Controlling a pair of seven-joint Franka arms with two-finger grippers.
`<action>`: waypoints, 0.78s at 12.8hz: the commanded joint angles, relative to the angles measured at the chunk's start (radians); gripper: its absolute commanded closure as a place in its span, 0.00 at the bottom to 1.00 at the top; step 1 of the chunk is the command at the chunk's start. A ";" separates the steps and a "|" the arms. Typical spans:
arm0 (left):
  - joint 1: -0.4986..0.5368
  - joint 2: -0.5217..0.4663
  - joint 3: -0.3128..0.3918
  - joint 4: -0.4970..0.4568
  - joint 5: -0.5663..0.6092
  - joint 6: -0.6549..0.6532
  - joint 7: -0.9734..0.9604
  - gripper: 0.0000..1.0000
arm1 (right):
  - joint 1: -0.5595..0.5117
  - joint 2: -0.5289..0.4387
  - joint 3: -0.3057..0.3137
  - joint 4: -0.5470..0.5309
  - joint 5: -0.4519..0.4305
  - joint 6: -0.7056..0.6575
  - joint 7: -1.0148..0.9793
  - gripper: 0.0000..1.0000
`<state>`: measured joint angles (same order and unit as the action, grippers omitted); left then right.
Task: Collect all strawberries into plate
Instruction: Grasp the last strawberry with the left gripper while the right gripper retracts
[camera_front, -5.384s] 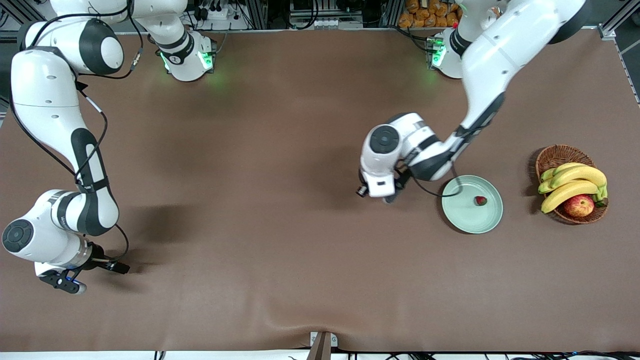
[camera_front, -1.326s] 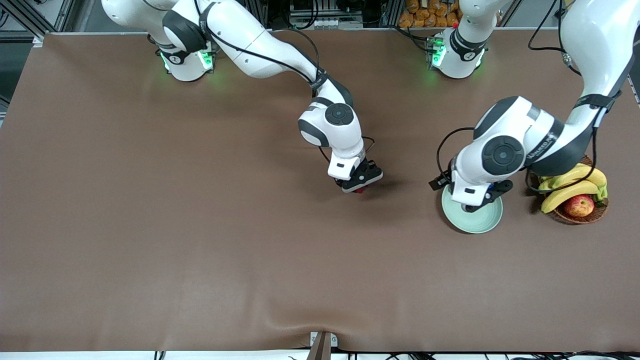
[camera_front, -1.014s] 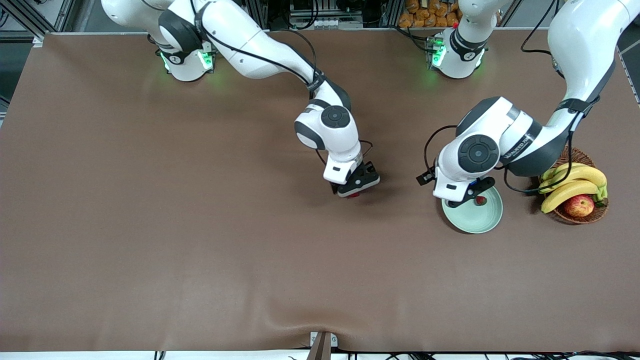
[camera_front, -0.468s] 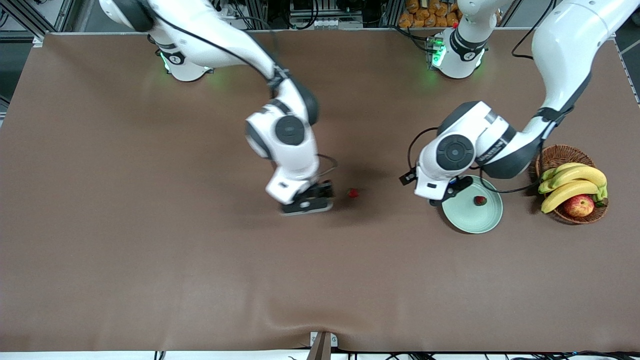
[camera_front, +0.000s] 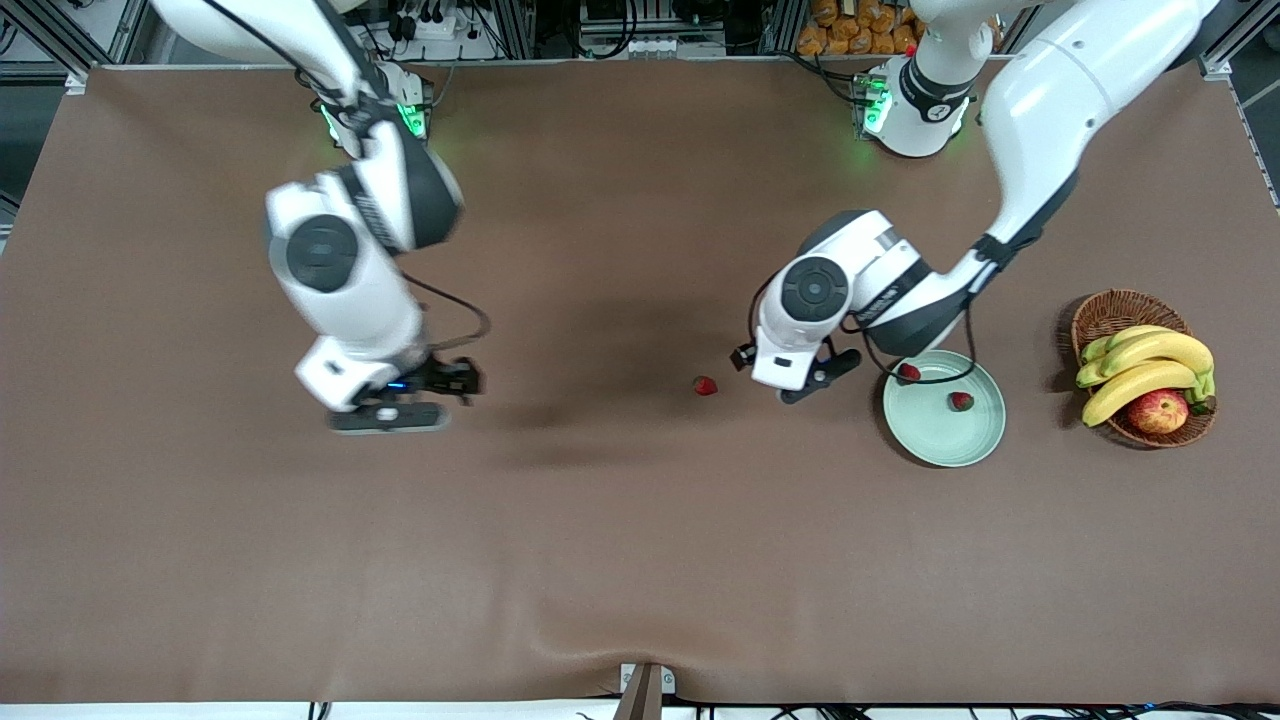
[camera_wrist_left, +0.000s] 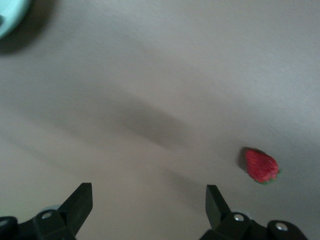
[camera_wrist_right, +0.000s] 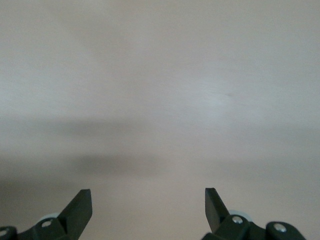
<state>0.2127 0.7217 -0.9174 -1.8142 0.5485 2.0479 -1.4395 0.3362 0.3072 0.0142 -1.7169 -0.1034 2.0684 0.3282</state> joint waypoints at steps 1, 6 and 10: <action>-0.018 0.034 0.014 0.010 -0.009 0.095 -0.060 0.00 | -0.148 -0.127 0.027 -0.058 -0.004 -0.089 -0.150 0.00; -0.200 0.067 0.153 0.074 -0.015 0.221 -0.307 0.00 | -0.328 -0.270 0.024 -0.046 0.001 -0.305 -0.386 0.00; -0.283 0.110 0.212 0.144 -0.015 0.224 -0.467 0.00 | -0.370 -0.312 0.016 0.082 0.106 -0.531 -0.394 0.00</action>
<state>-0.0557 0.8035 -0.7168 -1.7105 0.5482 2.2729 -1.8622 -0.0004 0.0090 0.0158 -1.7093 -0.0395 1.6299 -0.0581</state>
